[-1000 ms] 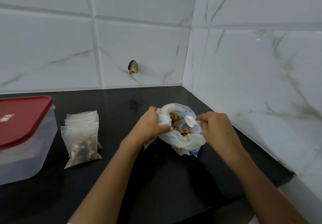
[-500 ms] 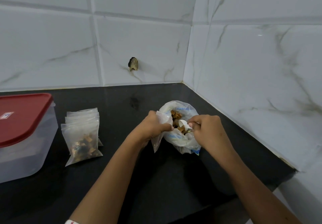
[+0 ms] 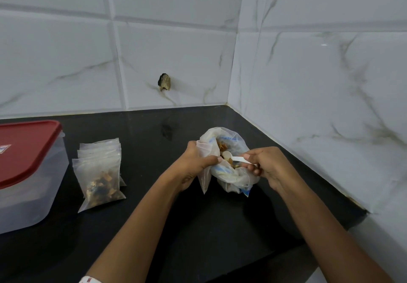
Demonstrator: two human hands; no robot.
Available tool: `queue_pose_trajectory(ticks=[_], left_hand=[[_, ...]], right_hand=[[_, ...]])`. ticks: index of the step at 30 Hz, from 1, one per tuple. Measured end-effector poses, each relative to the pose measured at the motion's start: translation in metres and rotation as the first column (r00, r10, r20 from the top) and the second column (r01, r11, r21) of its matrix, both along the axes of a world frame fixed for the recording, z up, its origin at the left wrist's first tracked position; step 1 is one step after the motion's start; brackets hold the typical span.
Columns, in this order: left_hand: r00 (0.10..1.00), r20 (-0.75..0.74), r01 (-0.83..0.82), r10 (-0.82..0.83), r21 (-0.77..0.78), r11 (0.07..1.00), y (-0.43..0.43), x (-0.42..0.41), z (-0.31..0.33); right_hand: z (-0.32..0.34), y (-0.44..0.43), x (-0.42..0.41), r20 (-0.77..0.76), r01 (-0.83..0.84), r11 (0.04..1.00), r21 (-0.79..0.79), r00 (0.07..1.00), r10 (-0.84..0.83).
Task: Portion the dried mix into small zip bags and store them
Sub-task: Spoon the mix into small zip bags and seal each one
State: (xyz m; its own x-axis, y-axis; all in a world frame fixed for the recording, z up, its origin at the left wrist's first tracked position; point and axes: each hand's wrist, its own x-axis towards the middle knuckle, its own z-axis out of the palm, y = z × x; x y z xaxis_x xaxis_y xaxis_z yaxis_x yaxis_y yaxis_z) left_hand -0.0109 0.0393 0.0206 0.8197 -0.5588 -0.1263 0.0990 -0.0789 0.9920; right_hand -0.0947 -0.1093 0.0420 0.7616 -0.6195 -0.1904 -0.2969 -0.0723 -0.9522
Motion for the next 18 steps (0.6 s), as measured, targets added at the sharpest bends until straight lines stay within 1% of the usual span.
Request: queue_pose_trajectory(ticks=[3, 6, 9, 11, 14, 16, 18], left_hand=[[0.999, 0.035, 0.023, -0.024, 0.022, 1.0, -0.002, -0.002, 0.001], [0.999, 0.011, 0.044, -0.044, 0.017, 0.999, 0.001, -0.001, 0.002], [0.998, 0.054, 0.039, -0.043, 0.079, 0.996, 0.006, 0.004, 0.003], [0.992, 0.117, 0.019, -0.036, 0.145, 0.989, 0.008, 0.006, 0.005], [0.959, 0.282, -0.053, -0.021, 0.251, 0.967, 0.01, 0.008, 0.01], [0.921, 0.389, -0.11, 0.009, 0.241, 0.964, 0.012, 0.01, 0.013], [0.879, 0.476, -0.135, 0.013, 0.223, 0.965, 0.014, 0.009, 0.017]], right_hand=[[0.001, -0.003, 0.002, -0.012, -0.005, 0.992, 0.124, 1.0, 0.007], [0.001, -0.008, 0.002, 0.021, -0.01, 0.958, 0.288, 1.0, 0.005], [-0.001, -0.014, -0.001, 0.068, -0.002, 0.929, 0.371, 0.997, -0.026], [-0.002, -0.017, -0.003, 0.094, -0.012, 0.925, 0.38, 0.995, -0.026], [0.0, -0.019, -0.005, 0.122, -0.028, 0.926, 0.376, 0.992, -0.019], [0.004, -0.021, -0.006, 0.146, -0.044, 0.927, 0.372, 0.989, -0.011], [0.008, -0.021, -0.009, 0.172, -0.064, 0.926, 0.372, 0.985, -0.002]])
